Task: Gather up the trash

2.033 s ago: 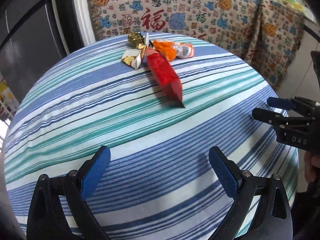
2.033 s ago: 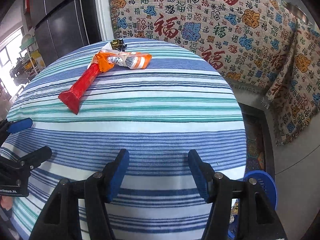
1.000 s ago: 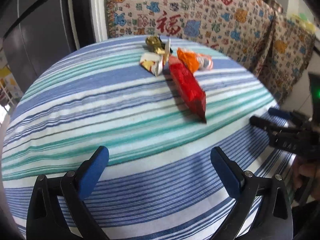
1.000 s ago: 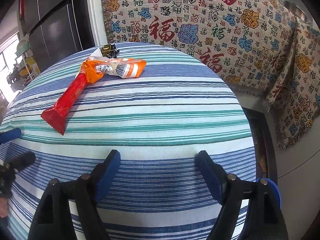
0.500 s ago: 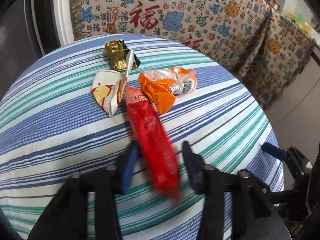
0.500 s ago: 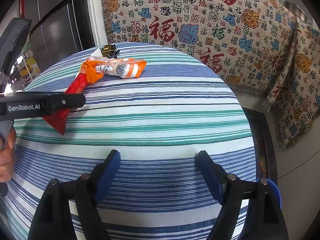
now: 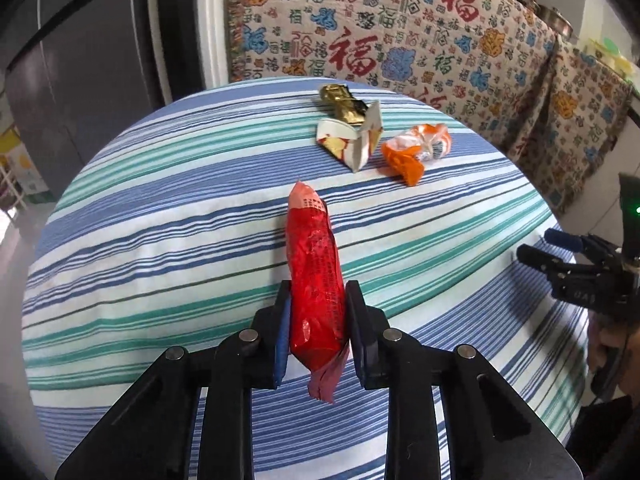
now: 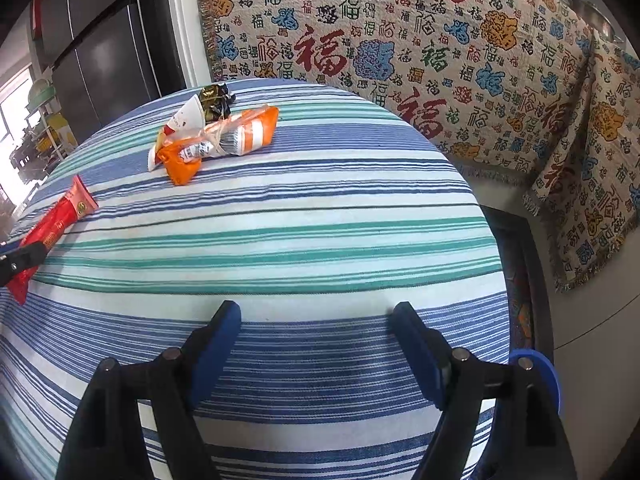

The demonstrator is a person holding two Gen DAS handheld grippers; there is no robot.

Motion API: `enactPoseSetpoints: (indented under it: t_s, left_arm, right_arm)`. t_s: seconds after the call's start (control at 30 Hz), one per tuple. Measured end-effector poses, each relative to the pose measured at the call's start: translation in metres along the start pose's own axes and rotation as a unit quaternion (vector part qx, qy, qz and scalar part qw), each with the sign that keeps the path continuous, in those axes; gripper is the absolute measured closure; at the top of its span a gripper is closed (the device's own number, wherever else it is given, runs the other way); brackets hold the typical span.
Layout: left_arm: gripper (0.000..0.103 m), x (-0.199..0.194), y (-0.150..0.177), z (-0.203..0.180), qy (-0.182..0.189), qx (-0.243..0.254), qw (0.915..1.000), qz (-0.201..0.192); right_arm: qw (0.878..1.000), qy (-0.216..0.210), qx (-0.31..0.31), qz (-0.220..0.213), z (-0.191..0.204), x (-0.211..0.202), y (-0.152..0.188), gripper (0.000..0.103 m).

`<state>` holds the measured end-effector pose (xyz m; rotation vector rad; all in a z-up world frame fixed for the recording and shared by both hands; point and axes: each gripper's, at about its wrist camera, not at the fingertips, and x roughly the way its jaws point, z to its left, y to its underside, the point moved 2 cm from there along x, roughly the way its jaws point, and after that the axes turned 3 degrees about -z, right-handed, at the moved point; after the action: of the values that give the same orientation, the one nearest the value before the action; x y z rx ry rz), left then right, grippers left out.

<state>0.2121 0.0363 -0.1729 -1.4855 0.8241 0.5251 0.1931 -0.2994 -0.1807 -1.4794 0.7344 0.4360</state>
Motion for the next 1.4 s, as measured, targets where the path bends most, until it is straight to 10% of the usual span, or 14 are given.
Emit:
enactPoseSetpoints:
  t_s: [0.23,0.47,0.87,1.3,1.4]
  left_arm:
    - [0.032,-0.005,-0.006,0.016,0.002,-0.017,0.9995,-0.025]
    - [0.030,-0.009,-0.004,0.039,0.000,-0.044,0.9989,-0.015]
    - [0.027,-0.003,0.000,0.042,-0.004,-0.048,0.9988,-0.003]
    - [0.027,0.009,-0.001,0.024,-0.016,-0.033,0.9993,-0.001]
    - [0.027,0.012,-0.002,0.021,-0.023,-0.023,0.9995,0.001]
  right_arm:
    - [0.982,-0.097,0.165,0.006,0.022,0.025,-0.063,0.023]
    - [0.963,-0.015,0.268,0.036,0.051,0.091,-0.099,0.021]
    - [0.993,-0.108,0.038,0.039,0.081,0.060,-0.094,0.077]
    - [0.990,-0.069,-0.102,0.061,0.061,0.003,-0.040,0.072]
    - [0.994,-0.081,-0.050,0.044,0.052,0.003,-0.033,0.035]
